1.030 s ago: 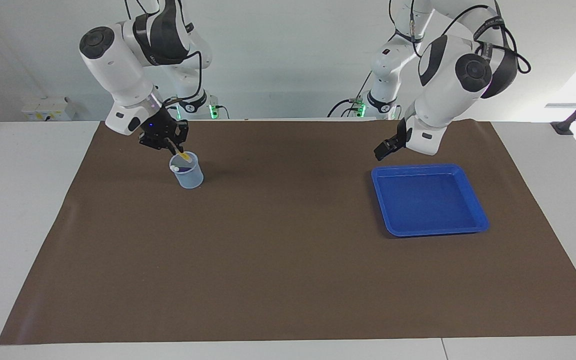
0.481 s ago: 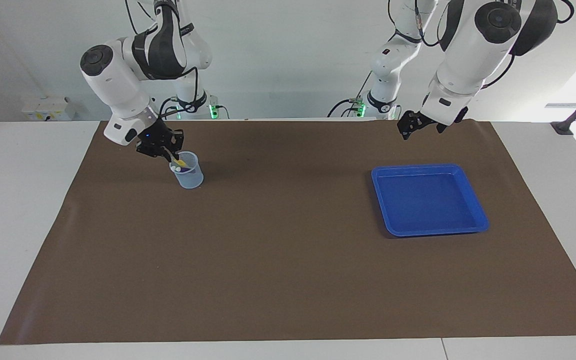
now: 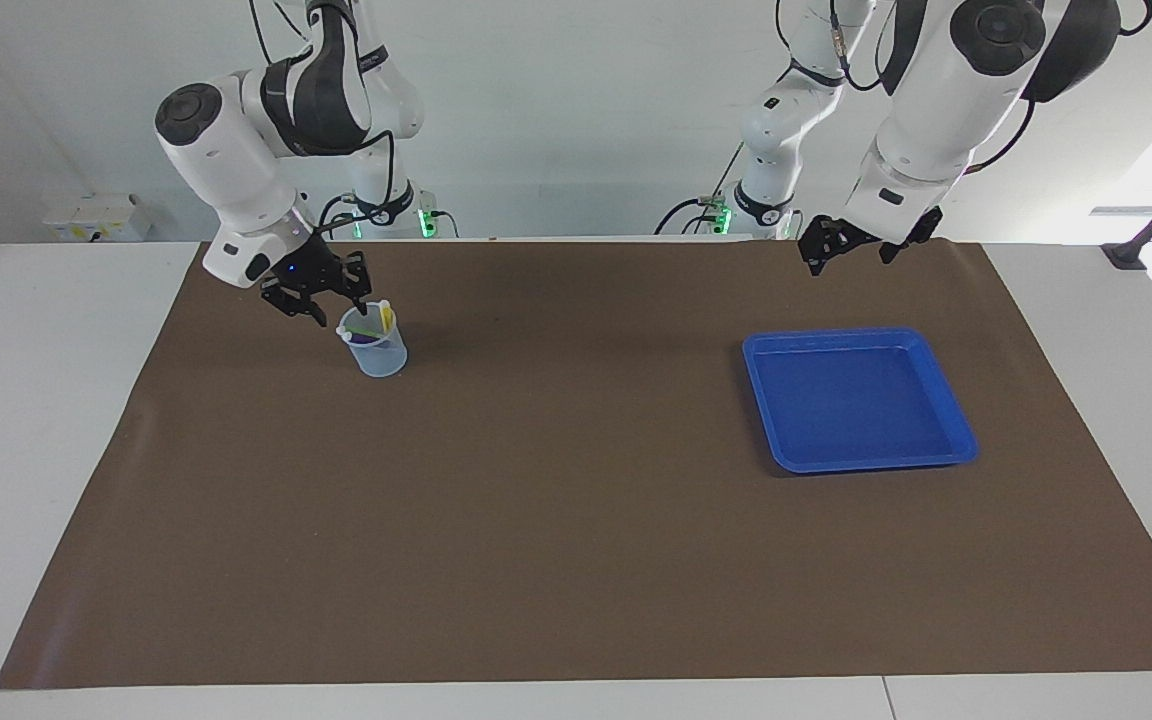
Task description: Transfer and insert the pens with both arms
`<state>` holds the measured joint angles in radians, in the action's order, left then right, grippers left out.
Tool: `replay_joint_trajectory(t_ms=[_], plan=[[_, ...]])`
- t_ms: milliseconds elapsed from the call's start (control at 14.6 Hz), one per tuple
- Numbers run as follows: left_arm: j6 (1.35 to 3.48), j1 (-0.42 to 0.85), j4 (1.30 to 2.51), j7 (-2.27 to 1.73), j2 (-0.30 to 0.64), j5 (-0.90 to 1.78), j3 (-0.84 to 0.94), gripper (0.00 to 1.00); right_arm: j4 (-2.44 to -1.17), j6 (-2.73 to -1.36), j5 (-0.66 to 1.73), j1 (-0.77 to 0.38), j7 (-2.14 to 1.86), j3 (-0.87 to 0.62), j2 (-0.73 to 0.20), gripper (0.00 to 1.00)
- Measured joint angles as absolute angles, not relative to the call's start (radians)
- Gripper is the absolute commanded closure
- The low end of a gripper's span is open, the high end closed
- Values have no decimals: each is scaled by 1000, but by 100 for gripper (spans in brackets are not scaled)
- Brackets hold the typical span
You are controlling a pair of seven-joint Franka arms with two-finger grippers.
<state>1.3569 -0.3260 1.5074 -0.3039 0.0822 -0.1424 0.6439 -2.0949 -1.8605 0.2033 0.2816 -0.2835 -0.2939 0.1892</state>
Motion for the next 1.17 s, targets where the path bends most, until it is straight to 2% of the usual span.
replay_joint_trajectory(t_ms=[275, 412, 549, 892, 1167], plan=[[1353, 83, 1497, -178, 10, -113, 173, 0, -1942, -1677, 130, 334, -283, -290, 192, 0], [1346, 211, 1498, -125, -14, -102, 16, 0, -1850, -1594, 91, 363, -277, -288, 179, 0], [1350, 237, 1499, -104, -18, -69, -25, 0, -1798, -1565, 53, 373, -267, -287, 157, 0], [1378, 217, 1499, -96, -33, 13, -33, 0, -1787, -1560, 34, 365, -254, -286, 118, 0], [1400, 217, 1564, -78, -59, 18, -32, 0, -1786, -1551, -14, 176, -197, -126, 91, 0]])
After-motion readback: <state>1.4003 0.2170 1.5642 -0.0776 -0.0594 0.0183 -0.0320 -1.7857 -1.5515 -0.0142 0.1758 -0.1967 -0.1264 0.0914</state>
